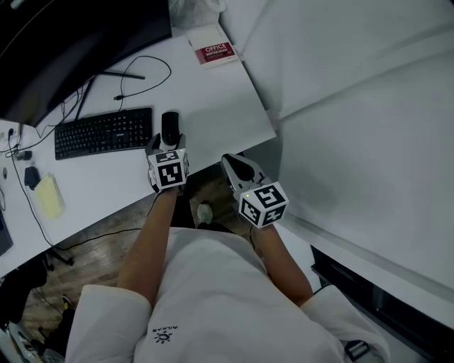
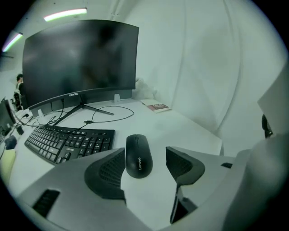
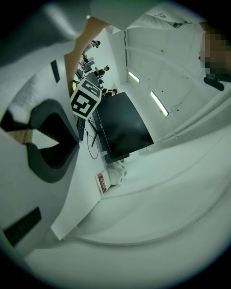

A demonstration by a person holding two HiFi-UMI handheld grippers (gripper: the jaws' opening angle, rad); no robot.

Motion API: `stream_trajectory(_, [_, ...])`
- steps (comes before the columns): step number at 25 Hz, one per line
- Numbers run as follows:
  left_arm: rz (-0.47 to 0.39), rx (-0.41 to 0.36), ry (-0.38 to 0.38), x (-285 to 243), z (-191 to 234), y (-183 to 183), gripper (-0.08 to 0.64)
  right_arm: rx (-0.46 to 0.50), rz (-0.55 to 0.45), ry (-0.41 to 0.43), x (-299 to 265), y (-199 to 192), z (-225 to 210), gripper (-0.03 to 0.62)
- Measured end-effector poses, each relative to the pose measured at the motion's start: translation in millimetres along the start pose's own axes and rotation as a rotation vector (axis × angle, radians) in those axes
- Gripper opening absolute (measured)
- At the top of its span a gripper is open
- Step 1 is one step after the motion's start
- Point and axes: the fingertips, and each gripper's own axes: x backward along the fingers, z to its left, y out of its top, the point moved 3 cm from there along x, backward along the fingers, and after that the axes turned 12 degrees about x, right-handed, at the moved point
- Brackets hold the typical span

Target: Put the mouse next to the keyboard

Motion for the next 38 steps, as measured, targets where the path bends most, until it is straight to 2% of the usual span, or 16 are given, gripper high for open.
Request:
stream_trajectory(6, [-0.035, -0.041, -0.024, 39.9, -14.5, -16.7, 0.203, 0.022, -0.007, 0.016, 18.8, 0.0, 10.3, 0.018])
stream_trajectory(13, [-0.092, -0.06, -0.048, 93.1, -24.2, -30.5, 0.128, 0.029, -0.021, 0.048, 39.0, -3.3, 28.1, 0.018])
stream_trajectory(20, [-0.157, -0.048, -0.041, 148.0, -15.6, -36.9, 0.033, 0.031, -0.024, 0.081, 45.7, -1.7, 46.3, 0.018])
stream_trajectory(29, [-0.229, -0.02, -0.047, 197.5, 2.5, -36.6, 0.012, 0.093, -0.033, 0.116, 43.7, 14.3, 77.6, 0.018])
stream_trajectory(38, [-0.261, -0.032, -0.108, 213.0, 14.2, -15.2, 0.012, 0.092, -0.058, 0.061, 48.3, 30.5, 85.0, 0.018])
